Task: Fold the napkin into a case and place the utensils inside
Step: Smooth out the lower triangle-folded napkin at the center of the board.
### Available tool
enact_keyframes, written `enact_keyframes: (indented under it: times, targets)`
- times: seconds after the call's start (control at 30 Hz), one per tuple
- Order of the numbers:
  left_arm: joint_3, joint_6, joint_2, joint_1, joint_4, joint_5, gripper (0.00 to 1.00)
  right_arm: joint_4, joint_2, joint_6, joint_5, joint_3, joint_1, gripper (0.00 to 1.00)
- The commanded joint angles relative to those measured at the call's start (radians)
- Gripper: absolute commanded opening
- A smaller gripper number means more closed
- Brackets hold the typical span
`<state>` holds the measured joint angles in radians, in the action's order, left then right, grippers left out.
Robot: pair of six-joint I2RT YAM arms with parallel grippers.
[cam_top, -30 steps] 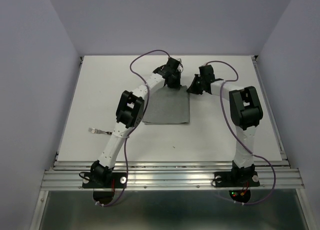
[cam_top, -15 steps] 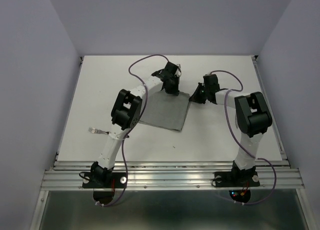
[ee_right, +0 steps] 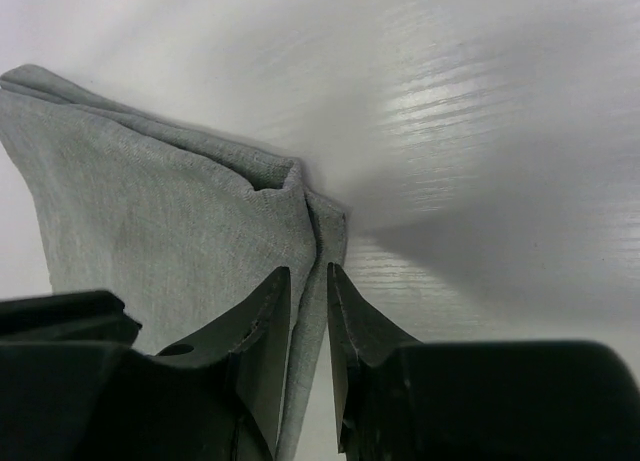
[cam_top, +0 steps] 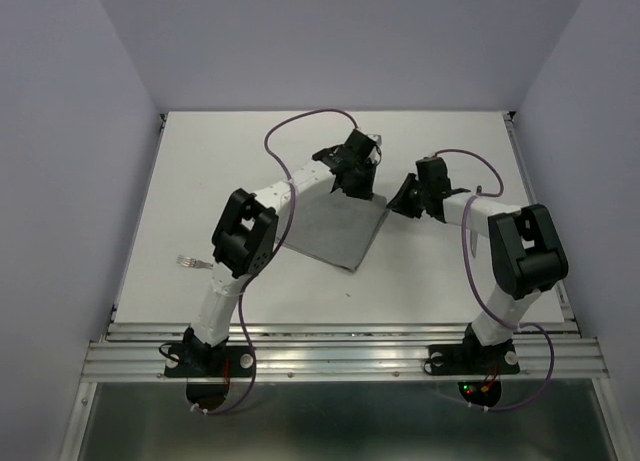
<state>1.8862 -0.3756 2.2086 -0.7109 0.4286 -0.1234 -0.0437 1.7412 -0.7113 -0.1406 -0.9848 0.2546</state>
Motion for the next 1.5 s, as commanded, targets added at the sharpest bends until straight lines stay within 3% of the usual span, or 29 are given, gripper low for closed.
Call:
enact_keyframes:
  times: [0.0, 0.4, 0.83, 1.13, 1.27, 1.47]
  targets:
    - [0.083, 0.001, -0.007, -0.045, 0.061, 0.047, 0.31, 0.008, 0.029, -0.034, 0.045, -0.023, -0.003, 0.27]
    - [0.260, -0.026, 0.144, -0.091, 0.090, 0.060, 0.51, 0.021, -0.014, -0.050, 0.081, 0.064, -0.054, 0.24]
    - [0.324, -0.034, 0.226, -0.093, 0.081, 0.195, 0.44, 0.031, -0.036, -0.033, 0.021, 0.095, -0.075, 0.26]
    - [0.358, -0.037, 0.253, -0.091, 0.065, 0.177, 0.41, 0.100, 0.041, -0.028, -0.062, 0.046, -0.075, 0.28]
    - [0.360, -0.037, 0.263, -0.091, 0.053, 0.156, 0.47, 0.123, 0.084, -0.030, -0.105, 0.022, -0.075, 0.31]
    - [0.405, -0.037, 0.313, -0.085, 0.076, 0.148, 0.45, 0.127, 0.109, -0.025, -0.119, 0.009, -0.075, 0.34]
